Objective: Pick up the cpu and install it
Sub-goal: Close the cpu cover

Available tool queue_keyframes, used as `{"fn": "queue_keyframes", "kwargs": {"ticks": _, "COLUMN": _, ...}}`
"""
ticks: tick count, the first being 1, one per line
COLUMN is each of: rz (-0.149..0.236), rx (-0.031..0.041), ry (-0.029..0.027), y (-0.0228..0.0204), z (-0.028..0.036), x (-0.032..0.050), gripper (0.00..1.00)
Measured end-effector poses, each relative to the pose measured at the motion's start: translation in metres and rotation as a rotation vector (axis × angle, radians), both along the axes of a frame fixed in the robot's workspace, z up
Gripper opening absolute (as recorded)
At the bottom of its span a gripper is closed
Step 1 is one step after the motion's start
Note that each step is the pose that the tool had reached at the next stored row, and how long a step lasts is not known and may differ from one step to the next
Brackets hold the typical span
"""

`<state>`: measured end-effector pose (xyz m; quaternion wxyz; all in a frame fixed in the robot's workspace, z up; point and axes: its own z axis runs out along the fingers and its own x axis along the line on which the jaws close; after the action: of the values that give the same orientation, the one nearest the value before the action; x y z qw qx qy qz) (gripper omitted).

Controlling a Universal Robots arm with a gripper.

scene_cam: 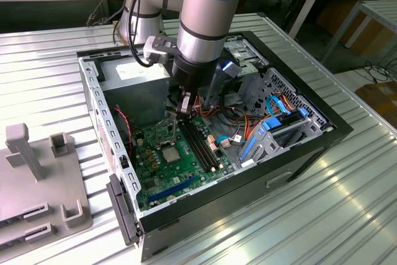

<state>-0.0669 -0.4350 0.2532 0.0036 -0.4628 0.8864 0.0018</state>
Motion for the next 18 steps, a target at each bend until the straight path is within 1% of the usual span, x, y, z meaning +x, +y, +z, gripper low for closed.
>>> {"fn": "queue_keyframes", "kwargs": {"ticks": 7, "rz": 0.0, "rx": 0.0027, "ry": -0.0019, "y": 0.0, "z": 0.002, "x": -0.001, "gripper": 0.11}}
{"fn": "queue_keyframes", "kwargs": {"ticks": 11, "rz": -0.001, "rx": 0.0029, "ry": -0.0027, "y": 0.0003, "z": 0.0019, "x": -0.0011, "gripper": 0.11}}
{"fn": "queue_keyframes", "kwargs": {"ticks": 12, "rz": -0.007, "rx": 0.0043, "ry": -0.0027, "y": 0.0004, "z": 0.001, "x": 0.0, "gripper": 0.11}}
{"fn": "queue_keyframes", "kwargs": {"ticks": 14, "rz": -0.019, "rx": 0.0096, "ry": -0.0027, "y": 0.0004, "z": -0.0009, "x": 0.0017, "gripper": 0.11}}
{"fn": "queue_keyframes", "kwargs": {"ticks": 15, "rz": -0.027, "rx": 0.0161, "ry": -0.0026, "y": 0.0005, "z": -0.0023, "x": 0.0023, "gripper": 0.11}}
{"fn": "queue_keyframes", "kwargs": {"ticks": 18, "rz": -0.038, "rx": 0.049, "ry": -0.0023, "y": 0.0005, "z": -0.0045, "x": 0.0025, "gripper": 0.11}}
